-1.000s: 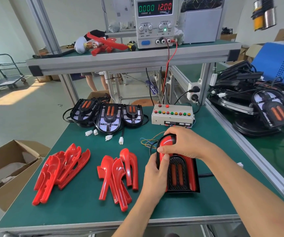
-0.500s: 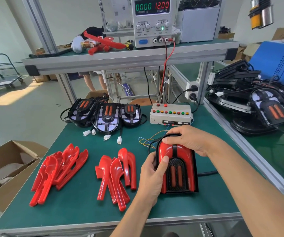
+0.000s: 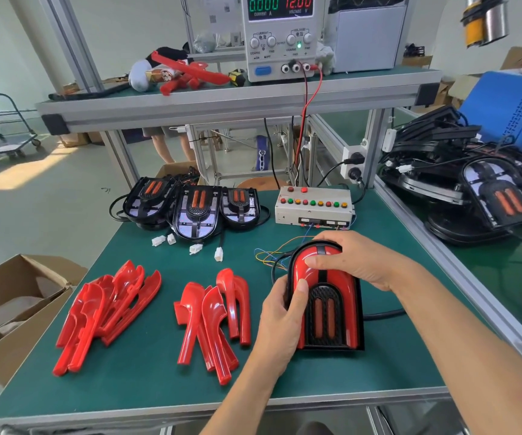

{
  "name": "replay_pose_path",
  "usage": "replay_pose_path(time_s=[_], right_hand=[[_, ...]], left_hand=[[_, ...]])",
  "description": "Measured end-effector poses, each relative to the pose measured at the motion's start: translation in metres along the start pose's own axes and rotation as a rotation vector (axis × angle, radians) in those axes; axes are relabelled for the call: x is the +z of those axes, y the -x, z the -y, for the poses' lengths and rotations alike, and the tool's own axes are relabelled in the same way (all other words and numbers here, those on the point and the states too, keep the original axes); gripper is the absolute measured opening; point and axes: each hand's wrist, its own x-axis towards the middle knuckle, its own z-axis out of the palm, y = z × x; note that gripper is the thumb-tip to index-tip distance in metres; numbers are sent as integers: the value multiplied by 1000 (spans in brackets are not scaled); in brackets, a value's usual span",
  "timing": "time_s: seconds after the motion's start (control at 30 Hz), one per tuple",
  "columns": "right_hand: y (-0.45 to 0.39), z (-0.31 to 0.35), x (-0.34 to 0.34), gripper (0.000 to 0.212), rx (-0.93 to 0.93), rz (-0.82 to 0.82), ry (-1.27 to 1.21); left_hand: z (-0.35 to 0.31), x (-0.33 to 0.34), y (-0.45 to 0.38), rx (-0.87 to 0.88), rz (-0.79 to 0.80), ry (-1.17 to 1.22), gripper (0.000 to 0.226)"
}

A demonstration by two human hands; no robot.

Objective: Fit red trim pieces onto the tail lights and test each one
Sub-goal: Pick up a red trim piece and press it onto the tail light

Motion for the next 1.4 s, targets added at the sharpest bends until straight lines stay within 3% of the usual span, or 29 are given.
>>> replay_pose_path(time_s=[0.23, 0.57, 0.83, 1.07, 1.17, 1.3, 1.4], right_hand=[[-2, -13, -7, 27, 29, -17, -150], [-1, -13, -7, 44, 26, 6, -192], [2, -7, -7, 19, 66, 40, -207], [8, -1, -8, 37, 118, 43, -267], [8, -2, -8, 41, 139, 22, -244], [8, -1, -5, 18, 143, -11, -239], [7, 0, -2, 15, 102, -23, -182]], left_hand=[[6, -23, 16, -72, 142, -222, 24], [-3, -39, 12, -191, 314, -408, 35], [-4, -35, 18, -194, 270, -362, 30], [-8, -34, 20, -194, 249, -374, 32], [-15, -27, 15, -137, 187, -406, 45], [-28, -8, -2, -134, 37, -234, 55], [-34, 1, -17, -227, -12, -134, 52]])
